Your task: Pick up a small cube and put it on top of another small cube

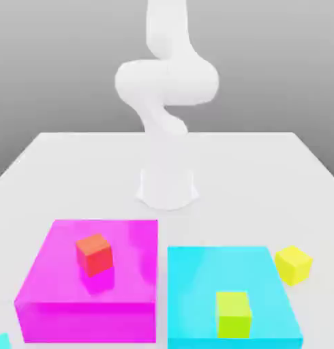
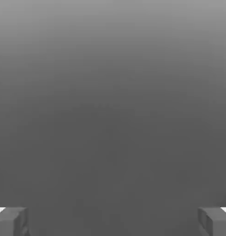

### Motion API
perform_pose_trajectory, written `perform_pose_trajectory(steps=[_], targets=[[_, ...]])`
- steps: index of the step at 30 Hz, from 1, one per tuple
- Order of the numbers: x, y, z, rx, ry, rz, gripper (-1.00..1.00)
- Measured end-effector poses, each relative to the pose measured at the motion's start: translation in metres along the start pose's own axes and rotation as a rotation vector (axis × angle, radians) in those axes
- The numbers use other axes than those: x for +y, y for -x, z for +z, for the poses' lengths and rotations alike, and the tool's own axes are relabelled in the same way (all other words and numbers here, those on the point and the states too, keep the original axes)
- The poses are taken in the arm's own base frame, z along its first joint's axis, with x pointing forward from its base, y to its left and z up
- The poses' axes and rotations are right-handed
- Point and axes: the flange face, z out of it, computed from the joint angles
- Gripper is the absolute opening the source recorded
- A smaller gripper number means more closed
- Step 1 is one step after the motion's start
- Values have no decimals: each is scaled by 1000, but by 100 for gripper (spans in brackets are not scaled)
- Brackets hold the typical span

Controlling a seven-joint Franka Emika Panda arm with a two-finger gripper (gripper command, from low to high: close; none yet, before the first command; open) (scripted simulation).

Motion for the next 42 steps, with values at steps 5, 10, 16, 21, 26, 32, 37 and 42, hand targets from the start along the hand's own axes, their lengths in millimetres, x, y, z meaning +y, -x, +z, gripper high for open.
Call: perform_pose_trajectory(steps=[5, 10, 16, 21, 26, 32, 37, 42], targets=[[-19, 41, 85, -161, -14, -284, 0], [-32, 100, 159, -305, -38, -567, 0], [-36, 186, 229, -463, -78, -907, 0], [-25, 268, 275, -591, -120, -1208, 0], [-3, 352, 305, -710, -171, -1518, 0], [41, 427, 332, -829, -218, -1838, 0], [67, 456, 370, -839, -221, -1862, 0], [71, 460, 375, -842, -221, -1862, -100]])
